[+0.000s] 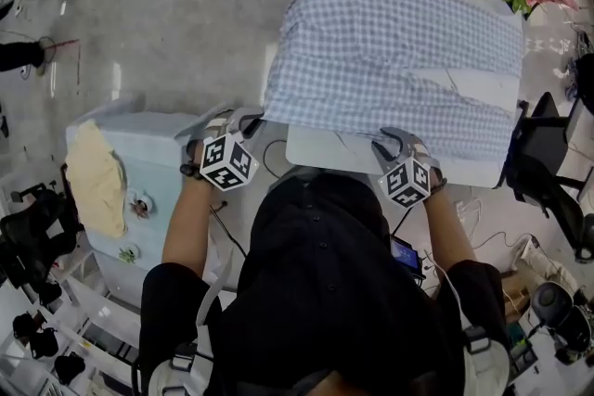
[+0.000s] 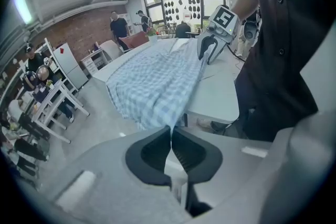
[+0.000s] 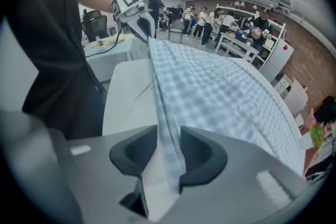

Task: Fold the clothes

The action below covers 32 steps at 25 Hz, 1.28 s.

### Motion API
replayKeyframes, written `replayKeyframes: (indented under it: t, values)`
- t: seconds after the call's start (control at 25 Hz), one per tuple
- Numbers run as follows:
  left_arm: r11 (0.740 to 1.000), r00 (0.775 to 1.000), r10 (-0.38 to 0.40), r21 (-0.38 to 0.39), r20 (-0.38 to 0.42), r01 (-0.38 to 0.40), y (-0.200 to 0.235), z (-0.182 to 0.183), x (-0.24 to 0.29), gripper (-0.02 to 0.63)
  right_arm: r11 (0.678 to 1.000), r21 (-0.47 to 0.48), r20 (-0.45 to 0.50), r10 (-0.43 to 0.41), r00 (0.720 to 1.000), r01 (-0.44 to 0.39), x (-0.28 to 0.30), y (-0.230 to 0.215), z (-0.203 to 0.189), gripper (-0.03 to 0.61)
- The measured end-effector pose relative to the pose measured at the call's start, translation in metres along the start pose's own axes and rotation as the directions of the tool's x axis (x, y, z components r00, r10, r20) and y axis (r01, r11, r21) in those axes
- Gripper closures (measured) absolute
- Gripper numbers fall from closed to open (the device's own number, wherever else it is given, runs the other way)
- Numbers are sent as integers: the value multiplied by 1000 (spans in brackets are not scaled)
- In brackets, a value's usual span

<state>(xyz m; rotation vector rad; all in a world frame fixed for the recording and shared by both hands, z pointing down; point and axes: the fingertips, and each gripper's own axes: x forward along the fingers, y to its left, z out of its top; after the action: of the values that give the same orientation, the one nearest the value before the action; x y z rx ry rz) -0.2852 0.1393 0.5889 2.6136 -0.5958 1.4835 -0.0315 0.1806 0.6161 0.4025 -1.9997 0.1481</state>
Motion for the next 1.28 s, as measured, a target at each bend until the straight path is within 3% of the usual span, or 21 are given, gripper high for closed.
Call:
replayKeyframes:
  t: [0.32,0.56,0.92,1.04,1.28]
  values:
    - [998,998,27,66,-50,-24,-7,1,-33,603,995,60,22,-79,997,78,-4,-19,-13,442]
    - [998,997,39,61,-69,-35,-20,-4,-32,604,996,-1,-6,-93,996,93,-15,-13,-21,547]
    - [986,992,59,162,-110,-40,-65,-2,-36,603,983,-61,34,-169,985,171,-78,1,-25,546]
    - [989,992,52,145,-112,-35,-84,1,-40,603,979,-75,50,-184,982,187,-96,3,-26,547]
    - [994,993,31,106,-115,-19,-116,7,-48,603,983,-114,55,-137,989,143,-108,21,-44,548]
